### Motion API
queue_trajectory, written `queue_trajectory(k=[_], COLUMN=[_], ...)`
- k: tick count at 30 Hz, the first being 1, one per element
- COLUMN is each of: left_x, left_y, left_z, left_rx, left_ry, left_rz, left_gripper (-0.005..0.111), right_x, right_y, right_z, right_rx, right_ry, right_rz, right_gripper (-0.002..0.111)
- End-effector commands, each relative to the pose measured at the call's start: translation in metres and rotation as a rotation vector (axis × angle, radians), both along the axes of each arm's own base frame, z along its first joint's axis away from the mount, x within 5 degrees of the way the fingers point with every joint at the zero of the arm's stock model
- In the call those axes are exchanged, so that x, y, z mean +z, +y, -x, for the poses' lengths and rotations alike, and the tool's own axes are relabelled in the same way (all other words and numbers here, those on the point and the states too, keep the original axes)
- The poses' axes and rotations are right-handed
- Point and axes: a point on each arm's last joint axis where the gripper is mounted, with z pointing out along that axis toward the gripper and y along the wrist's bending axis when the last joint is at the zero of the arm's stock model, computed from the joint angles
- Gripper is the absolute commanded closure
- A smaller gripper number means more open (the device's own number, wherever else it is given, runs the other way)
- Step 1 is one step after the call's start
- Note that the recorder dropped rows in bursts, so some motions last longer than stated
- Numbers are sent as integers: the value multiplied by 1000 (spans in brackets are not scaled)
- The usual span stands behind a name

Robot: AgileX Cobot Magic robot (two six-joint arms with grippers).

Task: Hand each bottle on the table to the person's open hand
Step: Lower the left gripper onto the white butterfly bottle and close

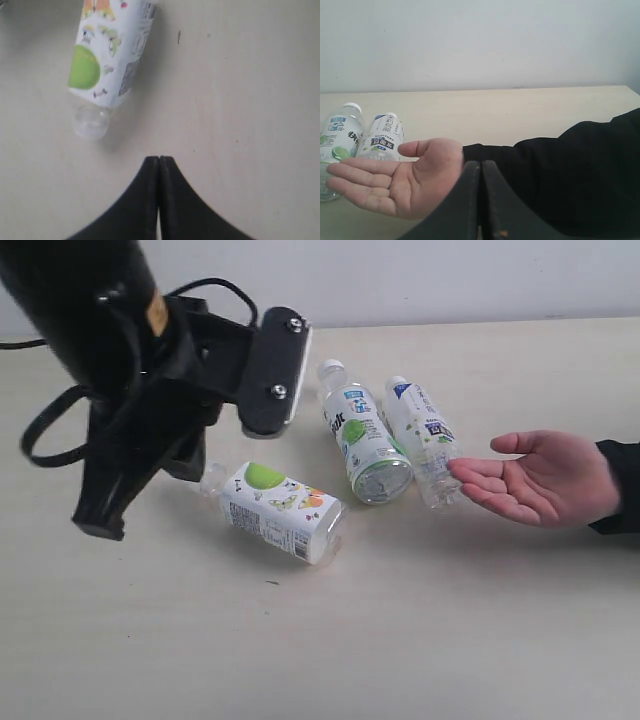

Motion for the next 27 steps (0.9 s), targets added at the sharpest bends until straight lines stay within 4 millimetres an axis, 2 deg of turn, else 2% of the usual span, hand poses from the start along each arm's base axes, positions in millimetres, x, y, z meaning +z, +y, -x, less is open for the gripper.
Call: queue_trajectory(k=[1,2,7,9,12,14,16,18,21,23,27], left_x=[-20,-29,-53,-57,-62,-64,-68,-72,-83,-89,-99], left_y=[-31,-39,-50,-50,-49,-49,-51,-53,-56,-60,-63], left_z=[-27,-36,-69,-79,-84,-85,-85,-87,-89,-90,-93], left_rx=[-148,-193,-187,-190,-240,-243,-263,-306,-295,-288,-286], left_ry=[34,33,69,114,138,140,142,130,139,151,151], left_rz=[-60,-87,-99,-49,-38,-42,-47,-45,-35,-13,-7], left_gripper=[107,107,107,107,105,95,77,50,15,5,5], right_x=[-1,-1,-1,-1,-1,-1,-1,-1,-1,-1,-1], right_y=[0,0,0,0,0,0,0,0,0,0,0], right_z=[0,0,0,0,0,0,0,0,0,0,0], right_rx=[-5,-5,-5,-5,-5,-5,-5,-5,-5,-5,-5], right_ry=[-6,-6,-6,-6,-6,-6,-6,-6,-6,-6,-6], right_rz=[2,2,2,2,2,2,2,2,2,2,2], right_gripper=[108,108,108,108,108,108,108,108,108,108,108])
